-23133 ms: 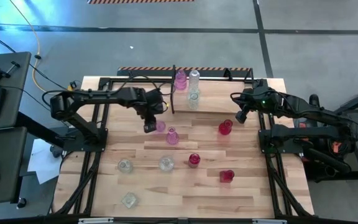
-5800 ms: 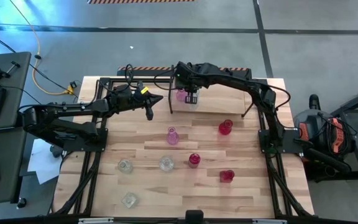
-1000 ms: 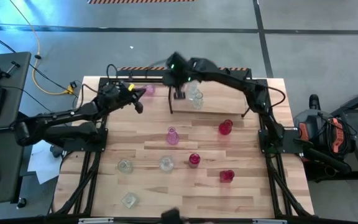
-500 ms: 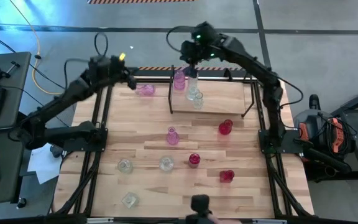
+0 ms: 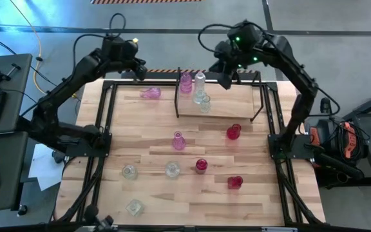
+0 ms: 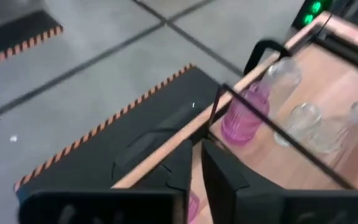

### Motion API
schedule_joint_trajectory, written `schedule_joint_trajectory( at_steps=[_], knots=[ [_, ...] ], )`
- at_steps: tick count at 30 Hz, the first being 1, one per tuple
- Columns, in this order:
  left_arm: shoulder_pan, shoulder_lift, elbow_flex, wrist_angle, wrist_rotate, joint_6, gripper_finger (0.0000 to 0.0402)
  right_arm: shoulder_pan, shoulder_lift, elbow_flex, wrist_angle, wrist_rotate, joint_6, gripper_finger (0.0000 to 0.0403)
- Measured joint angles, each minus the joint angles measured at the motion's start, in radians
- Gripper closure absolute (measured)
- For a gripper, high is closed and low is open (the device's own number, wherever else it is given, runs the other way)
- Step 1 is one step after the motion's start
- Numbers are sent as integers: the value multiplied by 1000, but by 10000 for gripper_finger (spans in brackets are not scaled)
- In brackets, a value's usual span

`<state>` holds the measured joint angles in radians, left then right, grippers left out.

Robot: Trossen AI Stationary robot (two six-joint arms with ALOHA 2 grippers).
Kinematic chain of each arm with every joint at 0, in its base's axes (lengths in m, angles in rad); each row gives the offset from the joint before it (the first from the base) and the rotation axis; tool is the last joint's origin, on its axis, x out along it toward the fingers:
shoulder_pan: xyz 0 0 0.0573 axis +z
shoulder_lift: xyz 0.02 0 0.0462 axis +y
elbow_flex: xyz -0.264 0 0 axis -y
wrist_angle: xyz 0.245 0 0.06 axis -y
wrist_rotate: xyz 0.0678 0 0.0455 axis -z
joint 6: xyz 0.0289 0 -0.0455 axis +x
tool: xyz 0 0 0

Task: Sort vases onto shelf
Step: Align the violet vase with the other violet vase on the shelf

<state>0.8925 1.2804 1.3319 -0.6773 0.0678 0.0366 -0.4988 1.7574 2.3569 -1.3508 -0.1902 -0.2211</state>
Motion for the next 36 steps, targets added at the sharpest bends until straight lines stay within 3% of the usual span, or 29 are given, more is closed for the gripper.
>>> schedule_joint_trajectory(
  at_steps=[8,13,19,23,36],
  knots=[
    [19,165,0,-138,-85,189,283,30,-8,-1,-178,2,-95,402],
    [8,245,-1,-225,-106,267,240,25,-8,-1,-187,-12,-152,402],
    [8,307,-1,-251,-127,404,212,-7,-7,-1,-188,-81,-172,402],
    [8,353,-1,-257,-172,500,196,-22,-8,-1,-189,-88,-155,402],
    [3,488,-3,-301,-161,665,148,-47,-8,-1,-175,-90,-48,402]
  ],
)
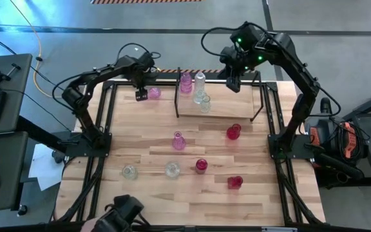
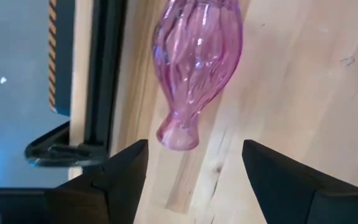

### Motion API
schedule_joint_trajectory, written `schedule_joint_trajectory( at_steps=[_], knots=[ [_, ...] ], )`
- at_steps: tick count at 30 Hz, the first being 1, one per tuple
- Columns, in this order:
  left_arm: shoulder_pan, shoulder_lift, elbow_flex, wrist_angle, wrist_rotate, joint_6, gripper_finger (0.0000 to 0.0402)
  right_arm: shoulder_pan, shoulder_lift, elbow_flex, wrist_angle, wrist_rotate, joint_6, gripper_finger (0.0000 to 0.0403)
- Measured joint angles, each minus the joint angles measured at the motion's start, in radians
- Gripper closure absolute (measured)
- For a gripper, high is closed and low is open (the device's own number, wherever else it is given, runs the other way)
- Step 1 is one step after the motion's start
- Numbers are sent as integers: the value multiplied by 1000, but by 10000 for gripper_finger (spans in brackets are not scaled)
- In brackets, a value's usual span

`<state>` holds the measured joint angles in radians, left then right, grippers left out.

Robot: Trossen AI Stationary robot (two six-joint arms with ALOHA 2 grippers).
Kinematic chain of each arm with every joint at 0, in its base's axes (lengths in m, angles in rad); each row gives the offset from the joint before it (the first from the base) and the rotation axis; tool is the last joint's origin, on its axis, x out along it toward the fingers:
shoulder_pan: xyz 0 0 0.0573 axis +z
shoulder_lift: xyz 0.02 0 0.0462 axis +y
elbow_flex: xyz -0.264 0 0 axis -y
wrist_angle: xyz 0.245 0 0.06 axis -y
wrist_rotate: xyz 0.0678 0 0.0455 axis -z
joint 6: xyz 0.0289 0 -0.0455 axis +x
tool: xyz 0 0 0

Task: Sort vases onto shelf
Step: Align the violet vase with the other violet vase on the shelf

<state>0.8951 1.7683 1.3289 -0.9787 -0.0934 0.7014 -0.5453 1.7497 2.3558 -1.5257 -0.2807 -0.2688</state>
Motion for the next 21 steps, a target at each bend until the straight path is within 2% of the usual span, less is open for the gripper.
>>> schedule_joint_trajectory(
  at_steps=[9,15,21],
  knots=[
    [10,47,0,34,47,60,147,1,-3,0,-1,0,7,402],
    [22,114,-1,39,66,47,147,0,-7,0,-3,0,18,402],
    [22,118,1,121,95,58,147,0,-7,0,-3,0,18,402]
  ],
)
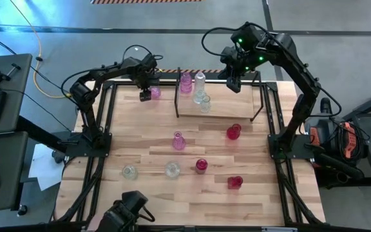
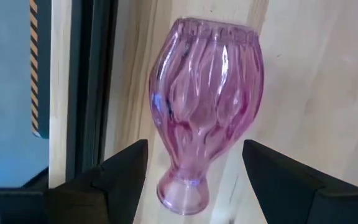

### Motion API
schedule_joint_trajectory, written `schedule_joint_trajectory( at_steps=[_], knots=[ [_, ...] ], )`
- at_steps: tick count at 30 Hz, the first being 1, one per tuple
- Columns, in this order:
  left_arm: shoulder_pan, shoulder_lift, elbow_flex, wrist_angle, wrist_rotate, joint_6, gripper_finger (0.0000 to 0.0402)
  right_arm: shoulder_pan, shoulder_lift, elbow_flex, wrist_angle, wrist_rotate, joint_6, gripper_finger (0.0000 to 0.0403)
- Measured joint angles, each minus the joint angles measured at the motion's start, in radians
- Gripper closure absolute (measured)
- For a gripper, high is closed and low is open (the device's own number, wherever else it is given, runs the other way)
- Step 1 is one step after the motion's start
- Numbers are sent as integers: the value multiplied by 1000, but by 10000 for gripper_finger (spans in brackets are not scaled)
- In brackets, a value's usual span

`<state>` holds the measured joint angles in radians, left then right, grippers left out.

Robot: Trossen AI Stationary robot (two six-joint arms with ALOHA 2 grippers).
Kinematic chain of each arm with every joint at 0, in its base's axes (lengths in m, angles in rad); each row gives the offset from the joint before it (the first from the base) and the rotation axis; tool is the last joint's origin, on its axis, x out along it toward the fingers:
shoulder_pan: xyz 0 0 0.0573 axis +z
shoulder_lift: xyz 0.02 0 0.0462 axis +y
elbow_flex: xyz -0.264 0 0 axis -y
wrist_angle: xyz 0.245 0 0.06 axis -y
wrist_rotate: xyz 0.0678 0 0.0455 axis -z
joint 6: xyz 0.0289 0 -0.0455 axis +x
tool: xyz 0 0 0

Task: Sort vases onto shelf
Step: Align the violet vase with the other violet vase on the shelf

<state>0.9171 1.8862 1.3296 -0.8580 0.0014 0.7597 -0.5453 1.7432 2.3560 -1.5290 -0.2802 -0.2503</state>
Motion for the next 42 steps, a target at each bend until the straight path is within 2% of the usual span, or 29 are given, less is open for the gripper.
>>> schedule_joint_trajectory(
  at_steps=[6,18,25,33,38,42],
  knots=[
    [-1,0,0,-28,-2,-56,157,0,0,0,0,0,6,402],
    [-9,0,0,-24,-24,-176,234,0,0,0,-1,0,-1,402],
    [-42,-2,-20,18,-64,-241,245,1,-5,0,-3,1,-4,402],
    [-44,-6,-32,102,-59,-321,245,1,-28,0,-4,7,6,402],
    [-68,-6,-40,67,-100,-324,248,1,-55,0,-1,7,7,402],
    [-93,12,-40,-13,-81,-324,275,1,-81,0,0,26,8,402]
  ],
)
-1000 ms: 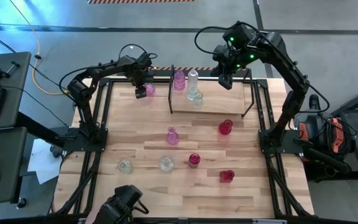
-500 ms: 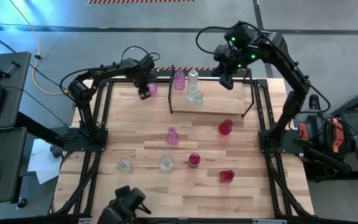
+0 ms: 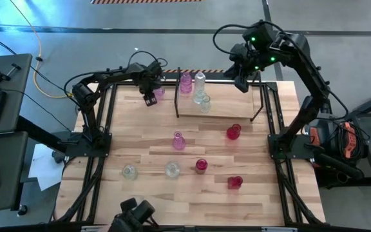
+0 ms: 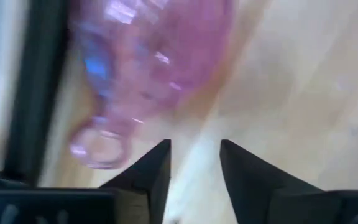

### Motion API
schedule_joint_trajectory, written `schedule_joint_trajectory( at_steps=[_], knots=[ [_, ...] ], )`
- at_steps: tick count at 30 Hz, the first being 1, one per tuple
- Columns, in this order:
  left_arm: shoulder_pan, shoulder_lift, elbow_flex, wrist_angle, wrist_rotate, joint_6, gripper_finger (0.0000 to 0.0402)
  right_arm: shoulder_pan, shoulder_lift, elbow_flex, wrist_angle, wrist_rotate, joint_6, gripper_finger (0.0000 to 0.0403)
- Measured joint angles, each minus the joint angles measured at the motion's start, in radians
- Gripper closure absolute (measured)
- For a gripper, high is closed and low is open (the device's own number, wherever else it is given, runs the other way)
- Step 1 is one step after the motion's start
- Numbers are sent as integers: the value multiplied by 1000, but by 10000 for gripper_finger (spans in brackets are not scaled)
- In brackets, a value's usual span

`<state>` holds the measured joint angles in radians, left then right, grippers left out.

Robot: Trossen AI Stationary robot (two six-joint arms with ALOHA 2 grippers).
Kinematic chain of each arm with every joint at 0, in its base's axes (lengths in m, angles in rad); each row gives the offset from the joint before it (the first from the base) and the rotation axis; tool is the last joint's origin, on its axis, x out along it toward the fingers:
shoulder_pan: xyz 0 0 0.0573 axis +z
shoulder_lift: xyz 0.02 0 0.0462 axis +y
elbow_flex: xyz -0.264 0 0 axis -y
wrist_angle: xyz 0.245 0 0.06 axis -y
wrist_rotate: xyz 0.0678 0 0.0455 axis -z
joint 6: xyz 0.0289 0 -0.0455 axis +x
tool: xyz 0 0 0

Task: Sort vases onto shelf
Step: Align the violet vase with the other violet vase on the shelf

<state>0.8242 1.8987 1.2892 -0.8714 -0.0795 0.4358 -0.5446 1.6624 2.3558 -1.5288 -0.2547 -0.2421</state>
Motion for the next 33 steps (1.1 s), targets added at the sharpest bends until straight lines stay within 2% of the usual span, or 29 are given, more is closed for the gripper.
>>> schedule_joint_trajectory(
  at_steps=[4,10,15,18,20,24,33],
  knots=[
    [-23,24,0,-31,-20,-6,319,0,-17,0,1,23,6,402],
    [-40,11,0,10,-36,-33,381,0,-23,0,2,23,2,402],
    [-44,-39,0,-68,-11,-42,398,0,-23,0,0,23,-9,402],
    [-40,-96,0,-84,-3,77,388,0,-23,0,-1,23,-24,402],
    [-23,-142,0,-57,52,177,378,0,-23,0,-5,23,-38,402],
    [35,-197,3,-13,166,261,349,0,-23,0,-14,23,-52,402],
    [125,-163,0,-52,209,334,221,0,-23,0,-35,23,-51,402]
  ],
)
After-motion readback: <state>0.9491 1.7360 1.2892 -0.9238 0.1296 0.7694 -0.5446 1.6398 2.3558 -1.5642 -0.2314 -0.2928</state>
